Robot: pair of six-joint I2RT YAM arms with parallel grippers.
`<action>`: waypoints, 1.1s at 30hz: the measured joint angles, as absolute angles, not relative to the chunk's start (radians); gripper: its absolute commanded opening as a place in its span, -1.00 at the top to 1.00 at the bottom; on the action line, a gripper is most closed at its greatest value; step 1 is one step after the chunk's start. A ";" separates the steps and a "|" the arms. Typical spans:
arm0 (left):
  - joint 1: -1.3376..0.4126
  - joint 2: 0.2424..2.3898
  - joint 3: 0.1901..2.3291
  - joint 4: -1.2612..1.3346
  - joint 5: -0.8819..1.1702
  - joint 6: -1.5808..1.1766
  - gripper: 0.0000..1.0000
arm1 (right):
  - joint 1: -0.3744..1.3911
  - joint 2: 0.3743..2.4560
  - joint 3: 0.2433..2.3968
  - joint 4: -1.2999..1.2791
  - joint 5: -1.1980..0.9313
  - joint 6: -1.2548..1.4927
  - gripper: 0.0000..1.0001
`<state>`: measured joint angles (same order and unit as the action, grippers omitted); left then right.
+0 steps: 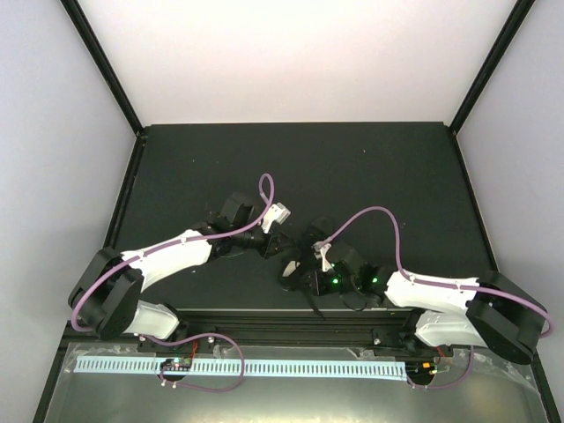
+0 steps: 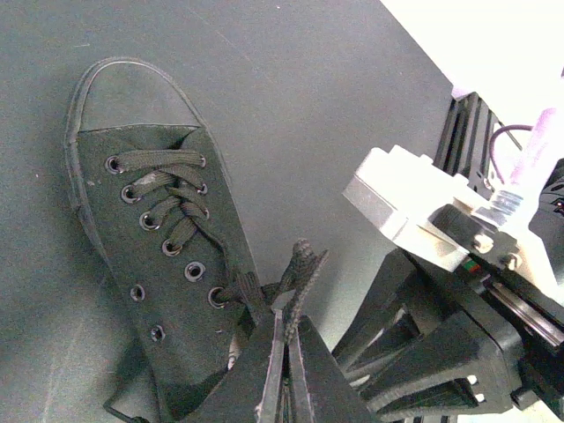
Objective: Tie the shoes
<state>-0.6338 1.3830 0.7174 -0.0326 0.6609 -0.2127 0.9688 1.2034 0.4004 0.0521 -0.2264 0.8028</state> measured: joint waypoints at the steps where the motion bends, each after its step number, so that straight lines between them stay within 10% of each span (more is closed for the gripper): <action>1: -0.634 1.383 0.717 -0.033 0.661 -0.213 0.97 | 0.969 1.205 0.397 0.064 -0.231 0.802 0.43; 6: -0.634 1.383 0.717 -0.033 0.663 -0.213 0.97 | 0.969 1.230 0.387 0.123 -0.255 0.807 0.45; 13: -0.634 1.380 0.712 -0.031 0.664 -0.213 0.97 | 0.968 1.277 0.384 0.167 -0.263 0.818 0.97; 33: -0.831 1.303 0.636 -0.118 0.610 -0.154 0.97 | 0.731 1.149 0.385 -0.031 -0.304 0.721 0.97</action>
<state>-0.8307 1.3033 0.6365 -0.1177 0.6098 -0.1535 0.7315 1.1488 0.3847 -0.0315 -0.3042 0.7212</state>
